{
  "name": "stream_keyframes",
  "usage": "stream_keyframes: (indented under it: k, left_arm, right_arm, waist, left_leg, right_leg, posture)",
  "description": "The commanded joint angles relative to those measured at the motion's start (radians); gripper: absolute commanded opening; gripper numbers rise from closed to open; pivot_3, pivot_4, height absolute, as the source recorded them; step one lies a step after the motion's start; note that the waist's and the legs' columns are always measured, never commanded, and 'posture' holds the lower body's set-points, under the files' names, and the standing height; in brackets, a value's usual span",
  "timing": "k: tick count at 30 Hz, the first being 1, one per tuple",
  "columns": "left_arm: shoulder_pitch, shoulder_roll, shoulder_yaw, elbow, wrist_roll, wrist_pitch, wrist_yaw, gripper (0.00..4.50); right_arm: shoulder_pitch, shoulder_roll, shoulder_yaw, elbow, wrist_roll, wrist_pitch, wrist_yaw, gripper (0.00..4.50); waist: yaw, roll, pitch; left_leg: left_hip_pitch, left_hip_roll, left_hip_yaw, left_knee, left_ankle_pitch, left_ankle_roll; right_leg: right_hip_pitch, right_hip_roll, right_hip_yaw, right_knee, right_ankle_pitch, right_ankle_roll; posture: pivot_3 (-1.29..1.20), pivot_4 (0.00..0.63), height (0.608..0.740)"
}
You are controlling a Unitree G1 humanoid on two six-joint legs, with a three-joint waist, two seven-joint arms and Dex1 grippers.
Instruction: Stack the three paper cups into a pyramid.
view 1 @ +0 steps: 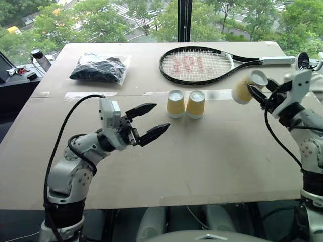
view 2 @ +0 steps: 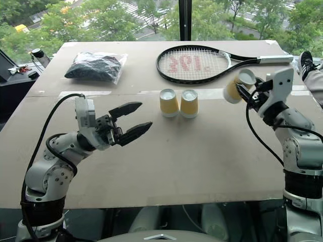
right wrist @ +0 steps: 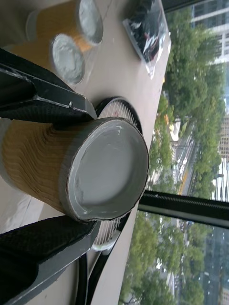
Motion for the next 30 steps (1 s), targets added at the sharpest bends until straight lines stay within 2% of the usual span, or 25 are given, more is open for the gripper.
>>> stream_keyframes:
  k: [1, 5, 8, 18, 30]
  left_arm:
    - [0.022, 0.024, 0.06, -0.018, -0.033, -0.022, -0.014, 4.5]
    - [0.132, 0.049, 0.167, -0.034, -0.087, -0.018, -0.026, 4.5]
    - [0.183, 0.05, 0.201, -0.047, -0.093, -0.033, -0.023, 4.5]
    - [0.289, 0.04, 0.238, -0.122, -0.12, -0.034, 0.002, 4.5]
    - [0.344, 0.028, 0.284, -0.154, -0.198, -0.059, -0.024, 4.5]
  right_arm:
    - [-0.044, -0.017, 0.046, -0.029, 0.031, 0.051, 0.038, 2.04]
    - [-0.186, -0.003, 0.191, 0.071, -0.044, 0.052, 0.082, 2.04]
    - [-0.234, 0.013, 0.251, 0.142, -0.096, 0.01, 0.115, 2.04]
    - [-0.333, 0.087, 0.305, 0.324, -0.193, -0.066, 0.149, 2.04]
    - [-0.357, 0.092, 0.319, 0.351, -0.244, -0.048, 0.201, 2.04]
  waist:
    - [0.01, -0.001, 0.0]
    - [0.005, -0.001, 0.0]
    - [0.004, -0.001, 0.0]
    - [0.001, -0.001, 0.0]
    - [0.002, -0.001, 0.0]
  left_leg:
    - [-0.001, 0.0, -0.001, 0.0, 0.0, 0.0]
    - [-0.005, -0.003, 0.001, 0.001, 0.0, 0.0]
    - [-0.01, -0.003, 0.0, 0.003, 0.001, -0.002]
    - [-0.013, -0.003, -0.002, 0.003, 0.003, -0.004]
    - [-0.013, -0.002, -0.002, 0.002, 0.003, -0.004]
  right_leg:
    - [0.0, -0.001, -0.001, -0.001, 0.0, 0.0]
    - [-0.003, -0.005, -0.001, -0.001, 0.0, 0.0]
    - [-0.008, -0.005, -0.002, 0.0, 0.0, 0.0]
    - [-0.01, -0.005, -0.005, -0.001, 0.0, 0.0]
    - [-0.01, -0.005, -0.005, -0.001, 0.0, 0.0]
  posture:
    - [0.0, 0.15, 0.74]
    - [0.0, 0.15, 0.74]
    - [0.0, 0.15, 0.74]
    - [0.0, 0.15, 0.74]
    - [0.0, 0.15, 0.74]
